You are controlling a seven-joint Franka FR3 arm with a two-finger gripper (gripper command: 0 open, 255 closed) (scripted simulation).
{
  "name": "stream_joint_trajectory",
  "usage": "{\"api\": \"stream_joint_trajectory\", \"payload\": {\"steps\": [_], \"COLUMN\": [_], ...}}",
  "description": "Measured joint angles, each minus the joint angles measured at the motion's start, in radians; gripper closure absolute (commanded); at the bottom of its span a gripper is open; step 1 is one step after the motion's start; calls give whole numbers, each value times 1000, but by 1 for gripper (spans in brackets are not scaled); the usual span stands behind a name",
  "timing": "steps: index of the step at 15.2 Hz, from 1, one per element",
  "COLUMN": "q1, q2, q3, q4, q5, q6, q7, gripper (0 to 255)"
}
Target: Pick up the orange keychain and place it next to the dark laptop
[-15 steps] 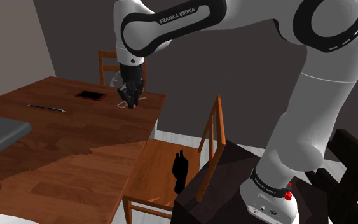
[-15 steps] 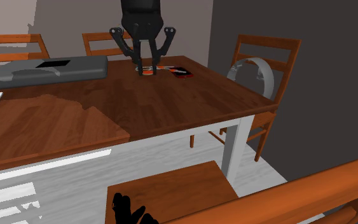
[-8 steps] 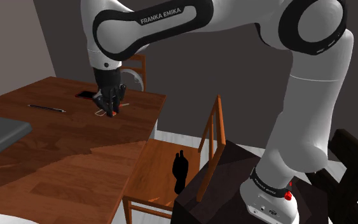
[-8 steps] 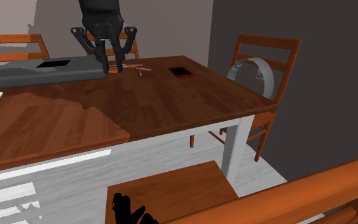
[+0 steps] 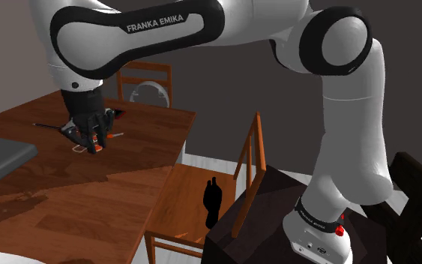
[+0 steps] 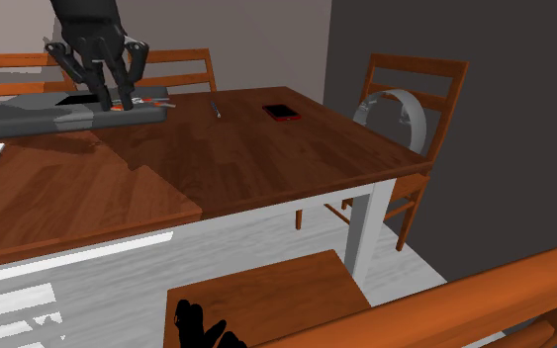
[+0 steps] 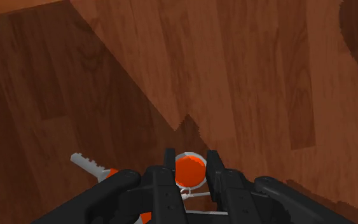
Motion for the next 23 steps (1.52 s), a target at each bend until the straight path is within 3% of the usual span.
{"api": "stream_joint_trajectory", "payload": {"steps": [5, 9, 11, 23], "q1": [105, 220, 245, 226], "q2": [154, 346, 394, 398], "q3": [6, -5, -9, -11], "q4": [232, 560, 625, 475], "q5": [-45, -85, -93, -98], "q6": [-84, -218, -236, -87], "q7": [84, 129, 137, 154], "gripper": [255, 255, 255, 255]}}
